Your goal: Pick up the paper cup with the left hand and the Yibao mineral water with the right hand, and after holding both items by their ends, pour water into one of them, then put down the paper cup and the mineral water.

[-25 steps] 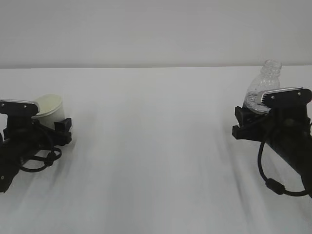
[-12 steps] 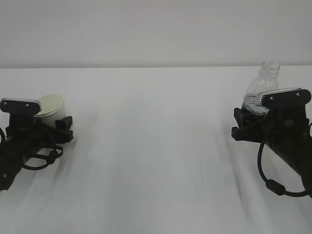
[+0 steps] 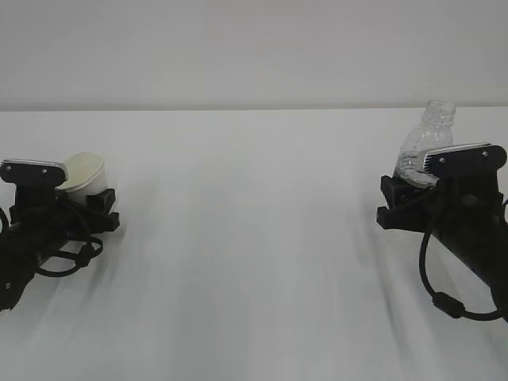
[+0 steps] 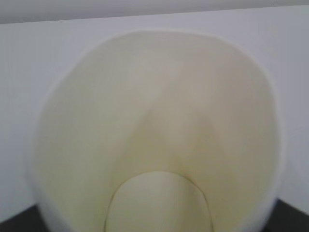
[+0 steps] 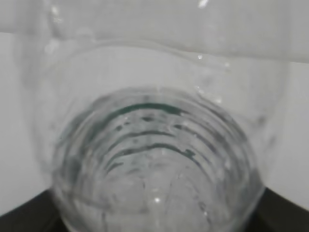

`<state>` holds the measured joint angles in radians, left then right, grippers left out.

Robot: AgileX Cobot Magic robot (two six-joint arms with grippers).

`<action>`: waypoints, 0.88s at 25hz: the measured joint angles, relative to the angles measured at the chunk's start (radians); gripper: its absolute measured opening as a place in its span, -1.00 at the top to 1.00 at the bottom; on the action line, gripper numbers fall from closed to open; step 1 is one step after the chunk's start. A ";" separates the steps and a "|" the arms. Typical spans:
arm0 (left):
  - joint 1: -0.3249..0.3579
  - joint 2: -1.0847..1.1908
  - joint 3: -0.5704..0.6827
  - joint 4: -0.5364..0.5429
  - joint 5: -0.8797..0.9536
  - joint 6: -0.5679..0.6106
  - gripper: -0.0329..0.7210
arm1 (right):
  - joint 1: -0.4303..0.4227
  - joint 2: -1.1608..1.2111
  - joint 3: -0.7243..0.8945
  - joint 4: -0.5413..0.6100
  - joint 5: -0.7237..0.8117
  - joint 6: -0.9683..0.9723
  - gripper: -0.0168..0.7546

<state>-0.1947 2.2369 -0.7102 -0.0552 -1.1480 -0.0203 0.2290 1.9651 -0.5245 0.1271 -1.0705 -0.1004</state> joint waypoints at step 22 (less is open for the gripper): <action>0.000 -0.168 0.000 0.331 0.032 -0.127 -0.23 | 0.000 -0.012 0.000 -0.017 0.000 0.000 -0.30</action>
<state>-0.1947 2.0693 -0.7102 0.2754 -1.1161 -0.1469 0.2290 1.9528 -0.5245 0.1102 -1.0705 -0.1004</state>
